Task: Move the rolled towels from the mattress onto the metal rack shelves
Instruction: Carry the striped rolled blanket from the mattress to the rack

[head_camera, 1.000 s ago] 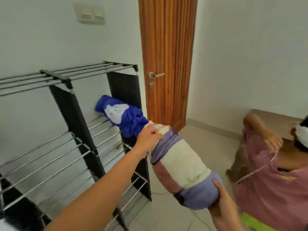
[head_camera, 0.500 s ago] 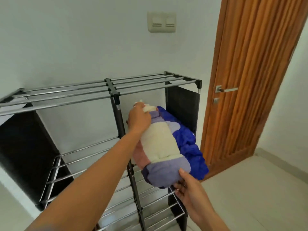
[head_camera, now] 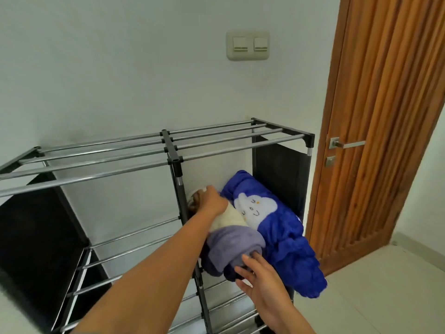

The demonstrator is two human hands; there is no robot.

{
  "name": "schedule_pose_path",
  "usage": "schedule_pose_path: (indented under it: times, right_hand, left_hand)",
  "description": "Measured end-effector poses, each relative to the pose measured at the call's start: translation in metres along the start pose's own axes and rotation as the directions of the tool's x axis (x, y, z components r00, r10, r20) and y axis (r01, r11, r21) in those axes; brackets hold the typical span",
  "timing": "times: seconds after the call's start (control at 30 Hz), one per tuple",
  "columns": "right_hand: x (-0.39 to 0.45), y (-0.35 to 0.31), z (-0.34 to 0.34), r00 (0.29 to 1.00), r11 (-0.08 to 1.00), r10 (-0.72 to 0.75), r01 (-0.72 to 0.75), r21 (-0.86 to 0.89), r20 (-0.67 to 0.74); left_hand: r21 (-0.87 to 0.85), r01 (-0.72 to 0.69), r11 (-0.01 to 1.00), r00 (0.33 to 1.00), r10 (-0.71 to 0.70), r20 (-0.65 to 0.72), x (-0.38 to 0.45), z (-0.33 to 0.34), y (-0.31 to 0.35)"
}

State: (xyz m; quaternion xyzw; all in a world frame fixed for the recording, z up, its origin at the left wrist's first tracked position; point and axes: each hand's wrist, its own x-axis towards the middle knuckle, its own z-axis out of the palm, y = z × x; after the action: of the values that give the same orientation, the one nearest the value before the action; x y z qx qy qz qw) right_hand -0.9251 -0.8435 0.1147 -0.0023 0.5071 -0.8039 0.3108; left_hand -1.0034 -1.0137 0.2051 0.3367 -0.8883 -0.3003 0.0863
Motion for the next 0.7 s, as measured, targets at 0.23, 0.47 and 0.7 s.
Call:
schedule_pose_path:
  times: [0.23, 0.47, 0.7]
  right_hand:
    - [0.008, -0.002, 0.003, 0.998, 0.998, -0.035, 0.032, -0.058, -0.047]
    - [0.007, 0.002, 0.000, 0.998, 0.999, -0.043, 0.042, -0.025, -0.051]
    - [-0.024, 0.036, -0.055, 0.967, 0.987, 0.116, -0.086, 0.136, -0.227]
  left_hand:
    - [0.111, 0.026, 0.993, 1.000, -0.027, 0.006, 0.014, 0.034, -0.024]
    - [-0.034, -0.009, 0.999, 1.000, 0.010, 0.017, -0.001, 0.045, -0.035]
    - [-0.013, -0.649, 0.760, 0.757, 0.645, -0.106, -0.090, 0.049, -0.013]
